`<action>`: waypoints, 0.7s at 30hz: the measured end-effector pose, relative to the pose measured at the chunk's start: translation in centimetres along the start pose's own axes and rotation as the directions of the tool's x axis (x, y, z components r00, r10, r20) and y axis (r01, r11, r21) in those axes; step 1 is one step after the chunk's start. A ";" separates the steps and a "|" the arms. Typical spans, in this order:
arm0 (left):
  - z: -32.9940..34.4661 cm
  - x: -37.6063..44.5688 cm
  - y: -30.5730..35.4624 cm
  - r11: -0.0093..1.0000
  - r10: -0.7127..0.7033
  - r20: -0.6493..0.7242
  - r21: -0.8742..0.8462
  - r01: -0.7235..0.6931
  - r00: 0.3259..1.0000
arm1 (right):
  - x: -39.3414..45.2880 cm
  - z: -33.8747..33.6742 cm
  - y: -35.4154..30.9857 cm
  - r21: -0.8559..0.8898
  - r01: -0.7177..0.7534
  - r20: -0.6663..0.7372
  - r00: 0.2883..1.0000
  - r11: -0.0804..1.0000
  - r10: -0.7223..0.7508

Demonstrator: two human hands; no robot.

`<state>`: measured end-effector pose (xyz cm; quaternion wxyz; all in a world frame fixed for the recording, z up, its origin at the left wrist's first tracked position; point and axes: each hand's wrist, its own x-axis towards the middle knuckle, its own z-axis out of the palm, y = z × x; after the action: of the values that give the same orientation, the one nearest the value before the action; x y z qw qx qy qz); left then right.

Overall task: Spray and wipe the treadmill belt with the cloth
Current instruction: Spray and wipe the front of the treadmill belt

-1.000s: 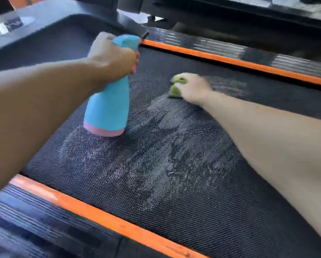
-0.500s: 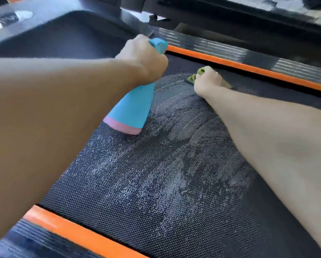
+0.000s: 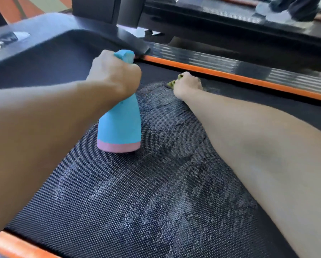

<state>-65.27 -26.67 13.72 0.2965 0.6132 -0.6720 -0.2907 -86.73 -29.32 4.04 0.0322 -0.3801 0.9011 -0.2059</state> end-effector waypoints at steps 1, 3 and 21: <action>-0.2 0.3 -0.3 1.000 -0.014 -0.012 -0.019 0.013 1.000 | -0.2 0.5 -1.2 0.035 0.082 0.038 0.996 0.996 -0.083; -0.2 0.8 -0.5 0.999 -0.024 -0.020 -0.028 0.023 1.000 | -1.1 1.3 -4.0 0.117 0.304 0.187 0.928 0.945 -0.322; 0.3 -3.1 0.5 0.980 0.195 0.066 0.027 -0.197 0.979 | -4.9 -3.7 5.7 0.015 0.263 0.259 0.931 0.965 -0.258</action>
<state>-65.61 -23.50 13.79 0.2921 0.5395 -0.7429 -0.2677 -87.92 -21.03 4.72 0.1182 -0.5202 0.8328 -0.1482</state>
